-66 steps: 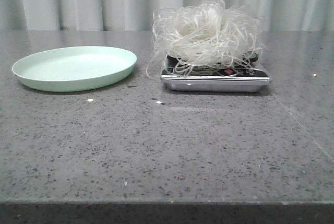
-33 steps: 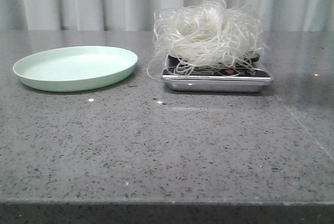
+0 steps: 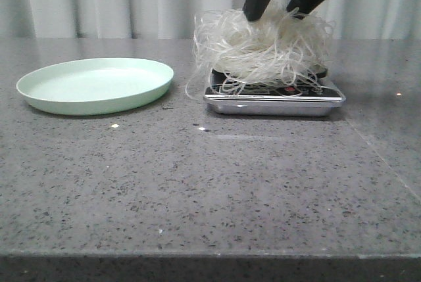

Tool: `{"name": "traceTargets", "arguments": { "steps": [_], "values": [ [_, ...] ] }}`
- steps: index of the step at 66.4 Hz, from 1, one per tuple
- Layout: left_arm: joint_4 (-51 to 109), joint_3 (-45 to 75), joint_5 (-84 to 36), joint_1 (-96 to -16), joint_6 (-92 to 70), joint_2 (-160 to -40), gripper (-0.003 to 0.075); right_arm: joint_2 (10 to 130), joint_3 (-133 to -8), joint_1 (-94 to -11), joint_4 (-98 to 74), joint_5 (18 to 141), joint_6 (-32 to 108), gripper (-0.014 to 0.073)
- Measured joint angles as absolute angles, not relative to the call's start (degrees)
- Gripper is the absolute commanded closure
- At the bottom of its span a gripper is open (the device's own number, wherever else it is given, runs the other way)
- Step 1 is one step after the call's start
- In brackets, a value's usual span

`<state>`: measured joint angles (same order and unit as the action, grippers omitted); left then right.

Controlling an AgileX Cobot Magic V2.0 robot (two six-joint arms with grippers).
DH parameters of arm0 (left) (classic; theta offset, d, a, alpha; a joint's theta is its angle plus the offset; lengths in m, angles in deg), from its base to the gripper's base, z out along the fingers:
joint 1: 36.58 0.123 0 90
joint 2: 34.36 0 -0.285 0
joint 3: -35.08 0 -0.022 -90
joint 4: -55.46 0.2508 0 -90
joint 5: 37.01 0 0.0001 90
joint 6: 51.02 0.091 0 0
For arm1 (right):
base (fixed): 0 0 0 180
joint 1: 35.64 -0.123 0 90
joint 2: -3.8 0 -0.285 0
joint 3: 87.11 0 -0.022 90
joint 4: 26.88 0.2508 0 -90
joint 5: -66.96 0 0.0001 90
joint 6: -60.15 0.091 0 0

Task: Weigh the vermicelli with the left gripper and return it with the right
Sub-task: 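Lower the right gripper onto the vermicelli on the scale and grasp, then lift the vermicelli with the right gripper and carry it to the plate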

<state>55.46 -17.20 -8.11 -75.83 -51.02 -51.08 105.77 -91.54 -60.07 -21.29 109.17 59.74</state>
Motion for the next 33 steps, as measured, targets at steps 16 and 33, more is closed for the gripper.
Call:
{"name": "traceTargets", "arguments": {
  "steps": [16,33],
  "values": [
    [55.5,-17.2,-8.1,-75.8,-51.0,-51.1,0.0593,110.9,-95.4,-60.1,-21.7,112.6,59.1,0.047],
    [55.5,-17.2,-8.1,-75.8,-51.0,-51.1,0.0593,113.0,-101.2,-60.2,-21.6,118.8,58.4,0.0428]
  ]
}}
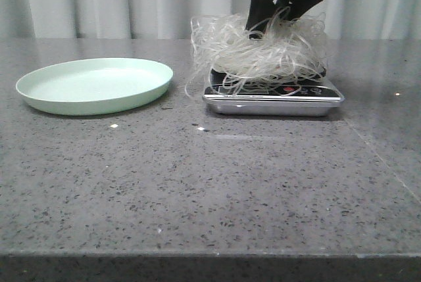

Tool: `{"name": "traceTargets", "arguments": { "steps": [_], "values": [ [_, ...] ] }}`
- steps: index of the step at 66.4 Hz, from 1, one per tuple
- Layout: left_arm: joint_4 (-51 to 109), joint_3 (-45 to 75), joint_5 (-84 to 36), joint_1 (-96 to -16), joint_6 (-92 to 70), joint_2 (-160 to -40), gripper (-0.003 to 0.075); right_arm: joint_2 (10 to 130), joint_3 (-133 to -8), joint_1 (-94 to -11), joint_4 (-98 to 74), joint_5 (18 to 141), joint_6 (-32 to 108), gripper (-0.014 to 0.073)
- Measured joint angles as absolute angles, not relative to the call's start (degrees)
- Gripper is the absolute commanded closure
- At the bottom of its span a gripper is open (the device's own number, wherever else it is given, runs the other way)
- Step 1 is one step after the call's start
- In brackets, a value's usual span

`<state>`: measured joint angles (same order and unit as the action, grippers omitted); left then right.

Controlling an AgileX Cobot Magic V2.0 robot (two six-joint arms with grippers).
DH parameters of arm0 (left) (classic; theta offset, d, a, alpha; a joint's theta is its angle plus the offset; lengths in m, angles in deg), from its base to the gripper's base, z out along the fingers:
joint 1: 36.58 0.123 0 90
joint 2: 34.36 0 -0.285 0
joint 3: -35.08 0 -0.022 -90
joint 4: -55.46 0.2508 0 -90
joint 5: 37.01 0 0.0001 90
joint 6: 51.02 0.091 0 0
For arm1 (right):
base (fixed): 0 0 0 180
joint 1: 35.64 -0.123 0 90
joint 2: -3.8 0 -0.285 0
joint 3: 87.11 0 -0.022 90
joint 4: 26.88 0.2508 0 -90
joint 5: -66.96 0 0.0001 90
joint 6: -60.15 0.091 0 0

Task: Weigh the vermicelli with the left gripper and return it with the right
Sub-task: 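Lift the vermicelli with the right gripper and carry it to the plate, then release the vermicelli onto the pale green plate with the right gripper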

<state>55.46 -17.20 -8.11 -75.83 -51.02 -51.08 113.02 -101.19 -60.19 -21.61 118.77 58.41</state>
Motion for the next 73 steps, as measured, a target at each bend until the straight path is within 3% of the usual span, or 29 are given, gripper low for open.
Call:
{"name": "traceTargets", "arguments": {
  "steps": [18,33,53,73],
  "values": [
    [55.5,-17.2,-8.1,-75.8,-51.0,-51.1,0.0593,115.0,-117.3,-61.4,-18.1,129.3,57.9,0.0428],
    [55.5,-17.2,-8.1,-75.8,-51.0,-51.1,0.0593,115.3,-127.6,-68.2,-16.8,130.0,56.7,0.0428],
    [55.5,-17.2,-8.1,-75.8,-51.0,-51.1,0.0593,121.8,-130.0,-77.3,-15.5,125.1,56.5,0.0428],
    [55.5,-17.2,-8.1,-75.8,-51.0,-51.1,0.0593,130.1,-130.0,-78.4,-15.5,120.1,56.7,0.042]
  ]
}}
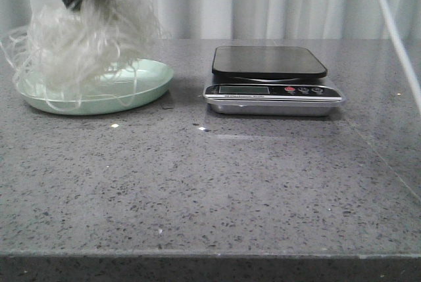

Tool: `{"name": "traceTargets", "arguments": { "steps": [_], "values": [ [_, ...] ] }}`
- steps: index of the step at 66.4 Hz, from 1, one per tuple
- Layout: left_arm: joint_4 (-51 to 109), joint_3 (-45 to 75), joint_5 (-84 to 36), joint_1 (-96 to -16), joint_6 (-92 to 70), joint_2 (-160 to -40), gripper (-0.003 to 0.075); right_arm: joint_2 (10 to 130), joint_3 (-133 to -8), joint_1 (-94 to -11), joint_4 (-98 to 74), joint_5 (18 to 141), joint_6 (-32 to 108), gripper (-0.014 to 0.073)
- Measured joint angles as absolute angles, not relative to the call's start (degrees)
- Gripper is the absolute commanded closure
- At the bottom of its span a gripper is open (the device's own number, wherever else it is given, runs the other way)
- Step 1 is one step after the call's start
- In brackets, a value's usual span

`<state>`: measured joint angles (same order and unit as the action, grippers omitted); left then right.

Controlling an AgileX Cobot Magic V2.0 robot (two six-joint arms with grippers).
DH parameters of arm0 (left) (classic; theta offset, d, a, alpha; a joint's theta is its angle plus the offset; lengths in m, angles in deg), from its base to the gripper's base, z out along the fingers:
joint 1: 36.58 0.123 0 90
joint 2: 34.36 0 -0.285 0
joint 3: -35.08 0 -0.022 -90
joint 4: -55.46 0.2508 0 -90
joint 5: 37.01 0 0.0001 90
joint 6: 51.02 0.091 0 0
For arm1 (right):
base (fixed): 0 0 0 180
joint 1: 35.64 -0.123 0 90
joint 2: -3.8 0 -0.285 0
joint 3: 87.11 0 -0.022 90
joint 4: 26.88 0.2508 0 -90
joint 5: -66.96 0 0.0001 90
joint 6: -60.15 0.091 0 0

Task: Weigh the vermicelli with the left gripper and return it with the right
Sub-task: 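Release the vermicelli onto the pale green plate with the right gripper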

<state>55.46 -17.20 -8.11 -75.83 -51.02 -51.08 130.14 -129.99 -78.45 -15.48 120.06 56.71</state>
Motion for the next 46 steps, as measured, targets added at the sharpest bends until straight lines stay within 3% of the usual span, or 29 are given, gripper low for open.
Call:
{"name": "traceTargets", "arguments": {
  "steps": [9,26,46],
  "values": [
    [55.5,-17.2,-8.1,-75.8,-51.0,-51.1,0.0593,131.7,-130.0,-78.4,-15.6,120.0,56.7,0.0351],
    [55.5,-17.2,-8.1,-75.8,-51.0,-51.1,0.0593,133.6,-130.0,-78.4,-17.3,121.4,56.7,0.0073],
    [55.5,-17.2,-8.1,-75.8,-51.0,-51.1,0.0593,129.2,-130.0,-76.9,-18.9,123.6,56.7,0.0071]
  ]
}}
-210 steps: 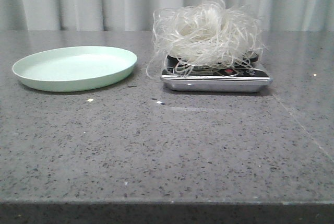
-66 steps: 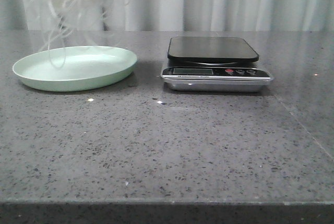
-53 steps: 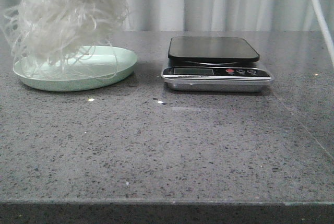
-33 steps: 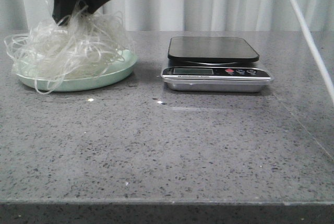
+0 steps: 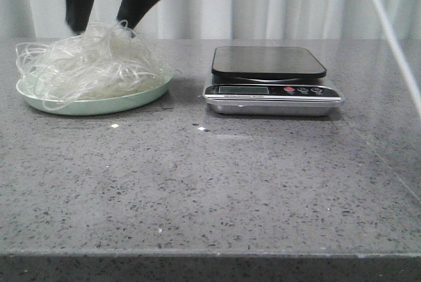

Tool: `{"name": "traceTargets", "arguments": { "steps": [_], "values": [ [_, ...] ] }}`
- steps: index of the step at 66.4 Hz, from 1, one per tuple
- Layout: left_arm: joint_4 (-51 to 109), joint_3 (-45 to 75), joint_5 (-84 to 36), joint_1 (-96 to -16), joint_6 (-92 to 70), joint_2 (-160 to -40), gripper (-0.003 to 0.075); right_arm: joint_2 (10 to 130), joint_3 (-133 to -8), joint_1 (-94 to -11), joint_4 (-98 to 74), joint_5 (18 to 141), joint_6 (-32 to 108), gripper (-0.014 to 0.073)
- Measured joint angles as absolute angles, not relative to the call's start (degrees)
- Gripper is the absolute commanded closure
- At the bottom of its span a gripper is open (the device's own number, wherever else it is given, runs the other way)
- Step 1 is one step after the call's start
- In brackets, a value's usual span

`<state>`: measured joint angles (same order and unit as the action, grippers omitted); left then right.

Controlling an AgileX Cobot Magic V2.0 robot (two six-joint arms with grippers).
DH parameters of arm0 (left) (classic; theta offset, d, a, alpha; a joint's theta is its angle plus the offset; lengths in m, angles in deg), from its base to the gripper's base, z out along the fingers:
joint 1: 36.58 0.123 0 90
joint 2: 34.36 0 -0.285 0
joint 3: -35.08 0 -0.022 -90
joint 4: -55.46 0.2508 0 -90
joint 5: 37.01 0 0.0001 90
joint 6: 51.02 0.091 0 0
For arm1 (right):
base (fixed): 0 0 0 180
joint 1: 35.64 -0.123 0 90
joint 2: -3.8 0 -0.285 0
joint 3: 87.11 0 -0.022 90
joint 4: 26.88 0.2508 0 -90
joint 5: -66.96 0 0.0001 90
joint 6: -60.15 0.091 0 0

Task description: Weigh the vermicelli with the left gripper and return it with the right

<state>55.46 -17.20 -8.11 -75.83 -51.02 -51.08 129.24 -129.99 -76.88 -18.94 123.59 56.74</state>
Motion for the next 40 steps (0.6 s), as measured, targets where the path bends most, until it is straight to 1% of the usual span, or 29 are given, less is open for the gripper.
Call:
{"name": "traceTargets", "arguments": {
  "steps": [13,21,28,40],
  "values": [
    [55.5,-17.2,-8.1,-75.8,-51.0,-51.1,0.0593,121.4,-129.1,-71.8,-19.0,126.6,56.7,0.0071],
    [55.5,-17.2,-8.1,-75.8,-51.0,-51.1,0.0593,114.6,-124.5,-68.8,-19.3,126.8,56.7,0.0071],
    [55.5,-17.2,-8.1,-75.8,-51.0,-51.1,0.0593,106.9,-116.8,-67.1,-20.0,125.4,56.7,0.0071],
    [55.5,-17.2,-8.1,-75.8,-51.0,-51.1,0.0593,92.3,-99.5,-66.1,-20.9,117.5,56.7,0.0071]
  ]
}}
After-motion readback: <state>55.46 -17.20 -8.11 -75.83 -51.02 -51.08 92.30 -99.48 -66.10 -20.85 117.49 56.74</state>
